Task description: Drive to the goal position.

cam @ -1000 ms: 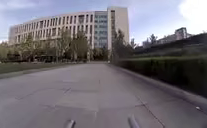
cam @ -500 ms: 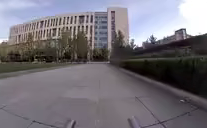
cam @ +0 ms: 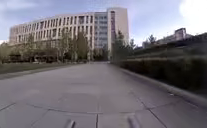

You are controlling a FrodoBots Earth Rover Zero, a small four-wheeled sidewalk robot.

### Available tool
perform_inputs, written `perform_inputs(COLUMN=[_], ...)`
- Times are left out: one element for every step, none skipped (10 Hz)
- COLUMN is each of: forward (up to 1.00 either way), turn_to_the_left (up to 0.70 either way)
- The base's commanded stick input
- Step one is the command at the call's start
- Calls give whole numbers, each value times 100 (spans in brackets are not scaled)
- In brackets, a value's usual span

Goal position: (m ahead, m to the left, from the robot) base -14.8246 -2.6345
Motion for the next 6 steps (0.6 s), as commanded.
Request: perform_inputs(forward=[-70,-70,-70,-70,-70,-70], turn_to_the_left=[0,0,0,0,0,0])
